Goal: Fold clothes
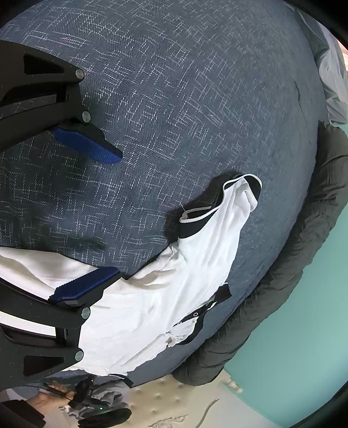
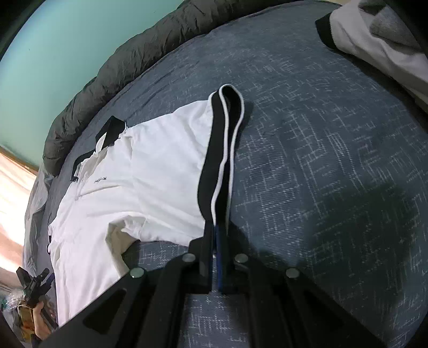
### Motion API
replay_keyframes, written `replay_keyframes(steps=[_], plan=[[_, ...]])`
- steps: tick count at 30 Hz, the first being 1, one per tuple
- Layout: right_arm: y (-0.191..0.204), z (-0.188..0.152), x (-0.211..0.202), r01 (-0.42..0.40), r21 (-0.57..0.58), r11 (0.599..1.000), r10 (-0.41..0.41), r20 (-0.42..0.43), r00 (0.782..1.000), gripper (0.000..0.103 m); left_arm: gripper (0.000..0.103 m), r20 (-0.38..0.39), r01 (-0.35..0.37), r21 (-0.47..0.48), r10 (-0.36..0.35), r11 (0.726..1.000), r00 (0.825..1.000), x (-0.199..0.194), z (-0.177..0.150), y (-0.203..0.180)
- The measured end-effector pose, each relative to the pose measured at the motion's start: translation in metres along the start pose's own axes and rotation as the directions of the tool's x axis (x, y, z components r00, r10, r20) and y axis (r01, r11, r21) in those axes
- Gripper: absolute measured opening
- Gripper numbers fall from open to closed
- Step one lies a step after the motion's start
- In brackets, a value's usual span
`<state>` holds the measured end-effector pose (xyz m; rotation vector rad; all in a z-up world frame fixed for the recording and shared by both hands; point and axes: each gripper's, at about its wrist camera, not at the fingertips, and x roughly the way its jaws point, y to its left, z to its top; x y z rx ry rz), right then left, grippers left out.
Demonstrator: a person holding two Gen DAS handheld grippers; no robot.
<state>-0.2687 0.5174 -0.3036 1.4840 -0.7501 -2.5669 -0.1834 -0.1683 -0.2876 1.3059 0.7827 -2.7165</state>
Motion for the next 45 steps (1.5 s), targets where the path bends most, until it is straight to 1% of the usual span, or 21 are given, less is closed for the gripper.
replay_keyframes(steps=[3,6,9,14,16,17,19,20,21,22,23,27,32,34,36,38,42,45], plan=[[0.0,-0.001,-0.003,0.001,0.014,1.0,-0.001,0.019,1.0,0.001,0.083,0.0,0.0,0.0,0.0,1.0,1.0,0.0,0.001,0.0],[-0.002,-0.004,0.001,0.012,0.017,1.0,-0.012,0.008,1.0,0.001,0.083,0.003,0.002,-0.002,-0.002,1.0,1.0,0.0,0.001,0.0],[-0.001,-0.002,-0.005,-0.015,0.048,0.999,0.013,0.049,0.999,0.001,0.083,0.003,0.003,-0.006,-0.003,1.0,1.0,-0.002,0.001,0.002],[0.006,-0.007,-0.004,0.013,0.01,1.0,-0.013,0.031,0.999,0.001,0.083,0.004,-0.001,-0.011,0.001,1.0,1.0,-0.003,0.002,0.005],[0.003,-0.007,-0.004,0.016,0.042,0.999,-0.018,0.034,0.999,0.002,0.083,0.003,-0.002,-0.014,0.002,1.0,1.0,-0.007,0.003,0.005],[0.003,-0.007,-0.004,0.022,0.055,0.998,-0.024,0.032,0.999,0.003,0.083,0.002,-0.002,-0.015,0.002,1.0,1.0,-0.008,0.004,0.006],[0.004,-0.007,-0.006,0.023,0.079,0.997,-0.025,0.027,0.999,0.01,0.083,0.003,-0.003,-0.017,0.003,1.0,1.0,-0.009,0.005,0.007],[0.005,-0.007,-0.008,0.024,0.091,0.996,-0.026,0.026,0.999,0.02,0.083,0.003,-0.001,-0.02,0.001,1.0,1.0,-0.009,0.006,0.007],[0.006,-0.008,-0.013,0.03,0.092,0.995,-0.033,0.036,0.999,0.035,0.083,0.005,0.001,-0.022,-0.001,1.0,1.0,-0.009,0.007,0.008],[0.008,-0.01,-0.018,0.036,0.093,0.995,-0.04,0.045,0.998,0.04,0.083,0.007,0.004,-0.024,-0.004,1.0,1.0,-0.009,0.008,0.008],[0.01,-0.012,-0.022,0.042,0.094,0.995,-0.047,0.055,0.997,0.041,0.083,0.009,0.006,-0.026,-0.006,1.0,1.0,-0.009,0.009,0.008],[0.017,-0.029,-0.045,0.036,0.105,0.994,-0.047,0.1,0.994,0.042,0.083,0.013,0.016,-0.039,-0.016,0.999,1.0,-0.009,0.012,0.008],[0.048,-0.053,-0.065,-0.053,0.078,0.996,0.041,0.151,0.988,0.047,0.083,0.021,0.024,-0.035,-0.023,0.999,1.0,-0.01,0.007,0.003],[0.066,-0.06,-0.063,-0.091,0.068,0.993,0.079,0.165,0.983,0.049,0.083,0.023,0.023,-0.033,-0.022,0.999,0.999,-0.012,0.005,0.003],[0.088,-0.073,-0.058,-0.151,0.069,0.986,0.137,0.179,0.974,0.05,0.083,0.026,0.028,-0.03,-0.028,0.999,0.999,-0.015,0.004,0.003],[0.107,-0.085,-0.049,-0.228,0.089,0.97,0.208,0.196,0.958,0.051,0.083,0.04,0.035,-0.016,-0.035,0.999,0.999,-0.02,0.004,0.003],[0.144,-0.102,-0.027,-0.306,0.061,0.95,0.292,0.168,0.941,0.051,0.083,0.056,0.047,-0.009,-0.046,0.999,0.997,-0.033,0.001,0.009],[0.157,-0.11,-0.013,-0.327,0.07,0.943,0.314,0.151,0.937,0.051,0.083,0.07,0.051,-0.003,-0.05,0.999,0.996,-0.045,0.001,0.014]])
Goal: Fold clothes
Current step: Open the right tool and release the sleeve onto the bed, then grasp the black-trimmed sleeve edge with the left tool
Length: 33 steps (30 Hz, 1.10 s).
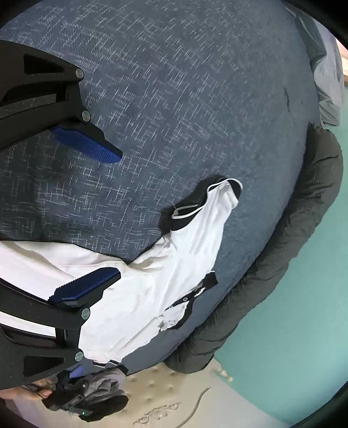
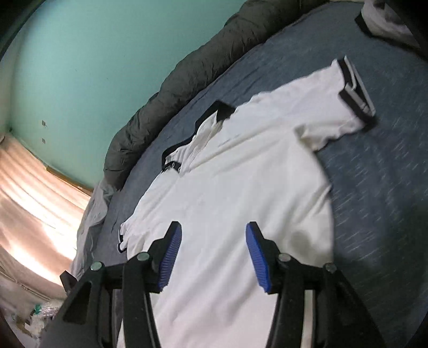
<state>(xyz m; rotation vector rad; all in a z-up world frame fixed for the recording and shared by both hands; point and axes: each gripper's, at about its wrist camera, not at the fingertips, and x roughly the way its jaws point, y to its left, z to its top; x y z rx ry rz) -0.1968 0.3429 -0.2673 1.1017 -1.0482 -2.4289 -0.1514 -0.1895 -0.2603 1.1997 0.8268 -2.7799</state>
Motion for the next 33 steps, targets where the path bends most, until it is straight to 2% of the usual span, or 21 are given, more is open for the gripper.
replay_keyframes(steps=[4,11,16,18,22,26,33], plan=[[0.002,-0.003,0.016,-0.034,0.008,0.999,0.034,-0.002,0.999,0.051,0.083,0.001,-0.032,0.011,0.032,0.999,0.999,-0.002,0.013,0.006],[-0.005,-0.002,0.013,-0.06,0.005,0.998,0.06,0.015,0.998,0.051,0.082,-0.059,-0.082,-0.012,0.081,0.997,0.995,0.037,0.067,0.019],[-0.022,0.001,0.014,-0.067,0.053,0.996,0.066,0.034,0.997,0.052,0.067,-0.043,-0.157,-0.033,0.156,0.987,0.987,0.054,0.105,0.032],[-0.028,0.002,0.015,-0.063,0.081,0.995,0.06,0.036,0.998,0.052,0.056,-0.055,-0.209,-0.011,0.208,0.978,0.977,0.06,0.112,0.036],[-0.029,0.005,0.015,-0.071,0.089,0.993,0.067,0.043,0.997,0.052,0.053,-0.105,-0.271,0.033,0.273,0.962,0.956,0.08,0.112,0.041],[-0.025,0.004,0.016,-0.073,0.068,0.995,0.069,0.049,0.996,0.052,0.053,-0.11,-0.257,0.051,0.261,0.965,0.959,0.094,0.112,0.034],[-0.028,0.0,0.024,-0.071,0.083,0.994,0.068,0.031,0.997,0.052,0.053,-0.089,-0.19,0.059,0.194,0.98,0.977,0.105,0.122,0.011]])
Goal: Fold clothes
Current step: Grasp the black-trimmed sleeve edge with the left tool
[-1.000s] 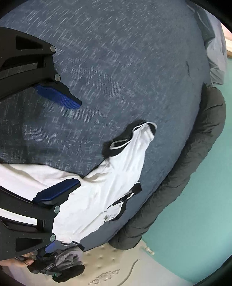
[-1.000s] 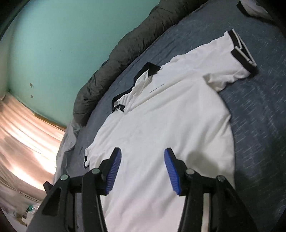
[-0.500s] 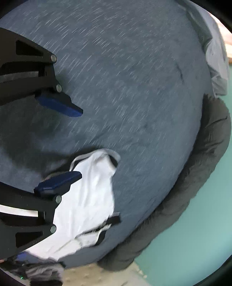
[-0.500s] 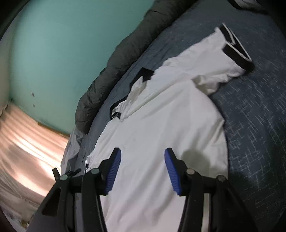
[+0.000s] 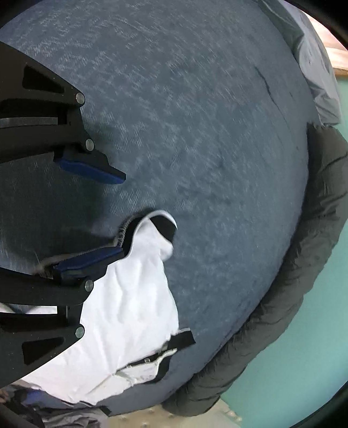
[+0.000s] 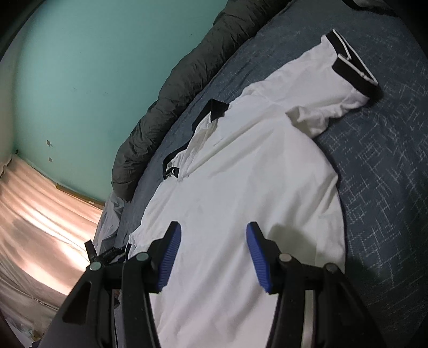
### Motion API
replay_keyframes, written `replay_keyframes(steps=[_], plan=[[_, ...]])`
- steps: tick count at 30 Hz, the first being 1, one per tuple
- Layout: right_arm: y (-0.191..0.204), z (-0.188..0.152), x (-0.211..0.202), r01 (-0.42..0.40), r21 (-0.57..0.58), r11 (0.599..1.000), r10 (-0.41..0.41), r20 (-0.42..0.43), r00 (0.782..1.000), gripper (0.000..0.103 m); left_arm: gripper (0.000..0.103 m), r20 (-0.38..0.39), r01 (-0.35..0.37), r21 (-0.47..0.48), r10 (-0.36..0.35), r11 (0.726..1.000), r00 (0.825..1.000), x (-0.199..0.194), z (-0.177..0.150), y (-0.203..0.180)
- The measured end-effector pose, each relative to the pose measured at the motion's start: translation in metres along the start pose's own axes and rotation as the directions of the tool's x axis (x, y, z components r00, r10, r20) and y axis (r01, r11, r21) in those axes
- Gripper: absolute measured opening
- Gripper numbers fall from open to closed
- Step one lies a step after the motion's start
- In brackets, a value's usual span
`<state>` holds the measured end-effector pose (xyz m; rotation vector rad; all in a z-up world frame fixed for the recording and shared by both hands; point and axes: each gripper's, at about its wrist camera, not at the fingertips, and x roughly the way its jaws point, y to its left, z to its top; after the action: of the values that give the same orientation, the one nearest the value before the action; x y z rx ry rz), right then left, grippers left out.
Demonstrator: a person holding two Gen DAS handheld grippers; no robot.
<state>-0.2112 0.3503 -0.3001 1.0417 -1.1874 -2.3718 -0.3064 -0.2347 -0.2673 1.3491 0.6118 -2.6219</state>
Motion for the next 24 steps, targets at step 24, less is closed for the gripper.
replay_keyframes(steps=[24], plan=[[-0.002,0.002,-0.003,-0.005,0.012,1.0,0.005,0.01,1.0,0.052,0.053,0.011,0.112,-0.075,-0.111,0.991,0.994,0.003,0.01,-0.008]])
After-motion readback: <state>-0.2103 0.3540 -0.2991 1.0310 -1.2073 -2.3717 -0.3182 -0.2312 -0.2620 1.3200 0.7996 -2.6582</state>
